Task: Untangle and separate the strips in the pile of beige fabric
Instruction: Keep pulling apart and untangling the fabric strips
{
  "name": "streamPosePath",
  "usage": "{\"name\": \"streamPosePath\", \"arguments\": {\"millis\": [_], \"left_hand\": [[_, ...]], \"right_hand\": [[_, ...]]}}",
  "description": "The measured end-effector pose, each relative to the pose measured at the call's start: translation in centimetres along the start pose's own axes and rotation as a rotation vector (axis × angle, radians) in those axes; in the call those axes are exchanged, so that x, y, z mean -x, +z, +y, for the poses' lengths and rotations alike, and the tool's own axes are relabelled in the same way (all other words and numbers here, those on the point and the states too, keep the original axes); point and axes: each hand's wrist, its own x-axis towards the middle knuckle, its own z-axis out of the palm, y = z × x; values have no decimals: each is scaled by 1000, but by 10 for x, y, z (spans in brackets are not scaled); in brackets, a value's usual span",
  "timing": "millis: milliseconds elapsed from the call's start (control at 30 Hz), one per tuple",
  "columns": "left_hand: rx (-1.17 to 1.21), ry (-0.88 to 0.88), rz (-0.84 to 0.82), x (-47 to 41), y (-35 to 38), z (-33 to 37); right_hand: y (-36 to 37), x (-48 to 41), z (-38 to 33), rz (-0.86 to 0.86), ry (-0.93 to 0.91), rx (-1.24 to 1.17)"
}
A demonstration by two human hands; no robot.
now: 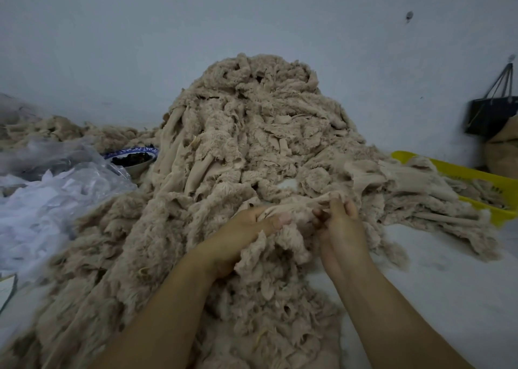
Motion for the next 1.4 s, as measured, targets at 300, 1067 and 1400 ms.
{"name": "streamPosePath", "arguments": {"millis": [300, 1067, 1400], "left_hand": [[537, 140, 274, 1, -22, 3], [-212, 176, 231, -30, 13, 7], [23, 196, 271, -56, 27, 1]], "right_hand": [[-11, -3, -13, -93, -36, -114], [3, 16, 3, -328, -254, 559], [-2, 8, -4, -224, -47, 151]]}}
